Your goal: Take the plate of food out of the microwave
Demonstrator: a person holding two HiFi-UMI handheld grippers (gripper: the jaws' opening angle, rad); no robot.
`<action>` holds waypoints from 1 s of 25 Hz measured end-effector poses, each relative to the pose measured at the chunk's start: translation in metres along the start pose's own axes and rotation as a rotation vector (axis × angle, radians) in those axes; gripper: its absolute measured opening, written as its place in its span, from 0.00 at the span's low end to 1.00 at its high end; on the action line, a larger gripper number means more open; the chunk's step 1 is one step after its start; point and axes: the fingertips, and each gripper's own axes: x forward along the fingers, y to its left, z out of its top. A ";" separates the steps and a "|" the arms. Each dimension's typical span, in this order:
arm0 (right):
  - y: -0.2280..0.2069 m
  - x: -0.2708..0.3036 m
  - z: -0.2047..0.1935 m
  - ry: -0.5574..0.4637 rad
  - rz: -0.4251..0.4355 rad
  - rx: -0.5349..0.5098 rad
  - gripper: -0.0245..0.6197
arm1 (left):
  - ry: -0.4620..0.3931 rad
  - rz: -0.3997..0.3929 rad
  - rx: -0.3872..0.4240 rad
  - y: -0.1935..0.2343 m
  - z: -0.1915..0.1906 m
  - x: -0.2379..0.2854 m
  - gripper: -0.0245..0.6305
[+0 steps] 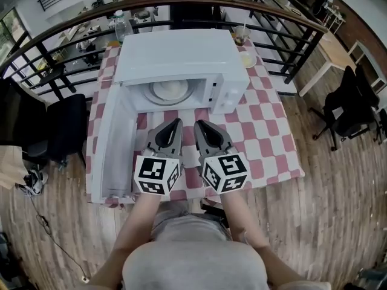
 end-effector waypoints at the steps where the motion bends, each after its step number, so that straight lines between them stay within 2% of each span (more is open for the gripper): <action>1: -0.002 0.006 -0.002 0.007 -0.004 0.004 0.08 | 0.004 0.004 -0.001 0.004 -0.002 0.003 0.04; 6: -0.017 0.032 -0.015 0.048 -0.052 0.028 0.09 | 0.014 0.014 0.004 0.021 -0.007 0.016 0.04; 7: -0.019 0.037 -0.018 0.052 -0.051 0.043 0.13 | 0.017 0.017 0.002 0.025 -0.008 0.018 0.04; 8: -0.021 0.042 -0.020 0.052 -0.047 0.060 0.28 | 0.020 0.021 -0.001 0.029 -0.010 0.019 0.04; 9: -0.022 0.047 -0.022 0.046 -0.041 0.078 0.38 | 0.021 0.025 -0.005 0.033 -0.011 0.021 0.04; 11: -0.025 0.055 -0.023 0.018 -0.034 0.106 0.46 | 0.019 0.031 -0.011 0.040 -0.013 0.024 0.04; 17: -0.041 0.080 -0.037 0.018 -0.057 0.244 0.47 | 0.025 0.041 -0.027 0.054 -0.021 0.030 0.04; 25: -0.059 0.112 -0.076 0.101 -0.135 0.472 0.47 | 0.025 0.040 -0.020 0.065 -0.025 0.038 0.04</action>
